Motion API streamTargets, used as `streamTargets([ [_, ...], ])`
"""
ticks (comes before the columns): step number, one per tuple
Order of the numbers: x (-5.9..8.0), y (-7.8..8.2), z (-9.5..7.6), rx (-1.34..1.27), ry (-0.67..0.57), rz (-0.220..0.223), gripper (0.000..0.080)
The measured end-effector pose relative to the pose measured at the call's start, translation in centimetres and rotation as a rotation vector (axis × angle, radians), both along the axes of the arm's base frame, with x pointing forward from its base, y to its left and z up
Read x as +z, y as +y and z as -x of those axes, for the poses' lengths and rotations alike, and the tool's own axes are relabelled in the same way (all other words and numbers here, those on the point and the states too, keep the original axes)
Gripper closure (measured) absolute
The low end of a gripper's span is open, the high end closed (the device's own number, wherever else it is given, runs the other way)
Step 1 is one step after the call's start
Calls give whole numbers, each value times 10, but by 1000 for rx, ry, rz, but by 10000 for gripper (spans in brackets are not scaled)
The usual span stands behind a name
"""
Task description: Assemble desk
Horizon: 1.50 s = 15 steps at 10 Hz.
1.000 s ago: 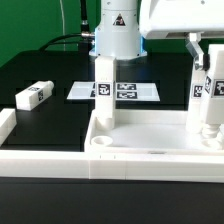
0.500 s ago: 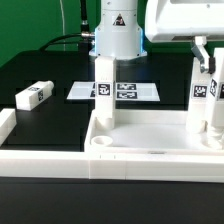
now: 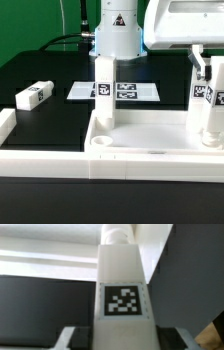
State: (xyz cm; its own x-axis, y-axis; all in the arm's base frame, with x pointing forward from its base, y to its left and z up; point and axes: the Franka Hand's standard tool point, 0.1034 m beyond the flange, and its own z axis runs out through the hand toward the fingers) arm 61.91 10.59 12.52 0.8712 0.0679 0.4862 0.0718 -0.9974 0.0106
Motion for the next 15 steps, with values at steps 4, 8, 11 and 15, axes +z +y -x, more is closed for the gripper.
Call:
streamTargets([
  [4,-1,0,0,-1,1,0,509],
  [8,-8,1,-1,2,7,5,509],
  [11,-14,0,1,2,11,9,509],
  [15,-17,1,0,4,-23,16,509],
])
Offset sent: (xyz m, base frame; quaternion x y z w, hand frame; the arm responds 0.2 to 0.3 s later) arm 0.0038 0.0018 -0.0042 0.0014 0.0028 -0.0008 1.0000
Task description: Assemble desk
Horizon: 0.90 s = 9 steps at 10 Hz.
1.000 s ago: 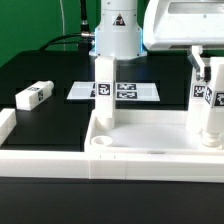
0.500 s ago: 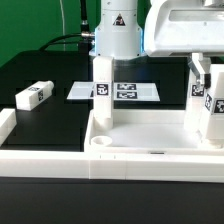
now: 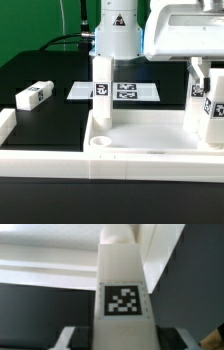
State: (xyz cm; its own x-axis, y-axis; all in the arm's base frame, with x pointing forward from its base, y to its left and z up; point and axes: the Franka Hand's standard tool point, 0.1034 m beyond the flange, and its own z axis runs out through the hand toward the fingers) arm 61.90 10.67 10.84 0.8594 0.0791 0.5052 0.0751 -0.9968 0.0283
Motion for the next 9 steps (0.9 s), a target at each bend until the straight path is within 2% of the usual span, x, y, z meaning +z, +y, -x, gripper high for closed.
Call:
streamTargets([
  [2,0,0,0,0,1,0,493],
  [3,0,0,0,0,1,0,311],
  [4,0,0,0,-1,1,0,204],
  [5,2,-3,-1,2,5,3,204],
  [6,7,-5,-2,-1,-2,-1,161],
  [9,24,-2,-3,-2,14,-19,151],
])
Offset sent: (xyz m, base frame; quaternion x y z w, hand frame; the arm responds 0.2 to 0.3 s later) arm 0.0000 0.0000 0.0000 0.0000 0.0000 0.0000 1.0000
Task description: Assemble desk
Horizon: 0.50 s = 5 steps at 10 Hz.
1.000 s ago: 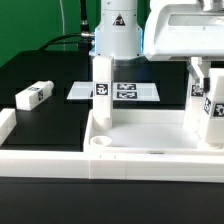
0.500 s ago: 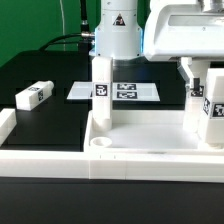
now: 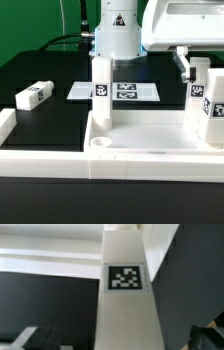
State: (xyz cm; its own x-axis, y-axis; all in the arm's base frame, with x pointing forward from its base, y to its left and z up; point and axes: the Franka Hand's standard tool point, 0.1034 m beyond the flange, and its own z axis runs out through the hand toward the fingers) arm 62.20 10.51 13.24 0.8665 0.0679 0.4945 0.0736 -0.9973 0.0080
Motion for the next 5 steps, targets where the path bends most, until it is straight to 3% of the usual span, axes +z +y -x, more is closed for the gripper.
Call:
streamTargets([
  [1,8,2,-2,1,4,-6,151],
  [5,3,2,0,2,37,-8,151],
])
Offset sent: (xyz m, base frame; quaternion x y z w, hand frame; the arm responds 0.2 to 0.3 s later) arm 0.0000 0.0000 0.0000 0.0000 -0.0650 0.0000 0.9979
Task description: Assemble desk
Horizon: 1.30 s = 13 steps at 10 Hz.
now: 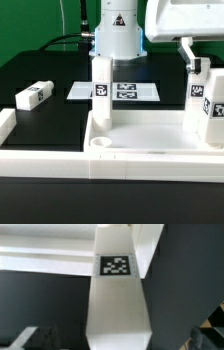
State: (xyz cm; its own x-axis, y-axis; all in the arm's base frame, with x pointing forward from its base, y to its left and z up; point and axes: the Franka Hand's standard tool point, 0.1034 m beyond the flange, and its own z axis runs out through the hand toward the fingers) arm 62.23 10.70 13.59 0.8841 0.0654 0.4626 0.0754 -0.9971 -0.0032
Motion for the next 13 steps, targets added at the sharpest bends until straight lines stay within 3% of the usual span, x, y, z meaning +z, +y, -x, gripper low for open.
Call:
streamTargets([
  [2,-8,-1,3,-15,169,-21,151],
  [7,-4,-5,3,-13,496,-50,151],
  [8,-5,-6,-4,-15,478,-48,151],
  [12,-10,-6,-3,-19,485,-48,151],
  [13,-11,-6,-2,-20,486,-47,236],
])
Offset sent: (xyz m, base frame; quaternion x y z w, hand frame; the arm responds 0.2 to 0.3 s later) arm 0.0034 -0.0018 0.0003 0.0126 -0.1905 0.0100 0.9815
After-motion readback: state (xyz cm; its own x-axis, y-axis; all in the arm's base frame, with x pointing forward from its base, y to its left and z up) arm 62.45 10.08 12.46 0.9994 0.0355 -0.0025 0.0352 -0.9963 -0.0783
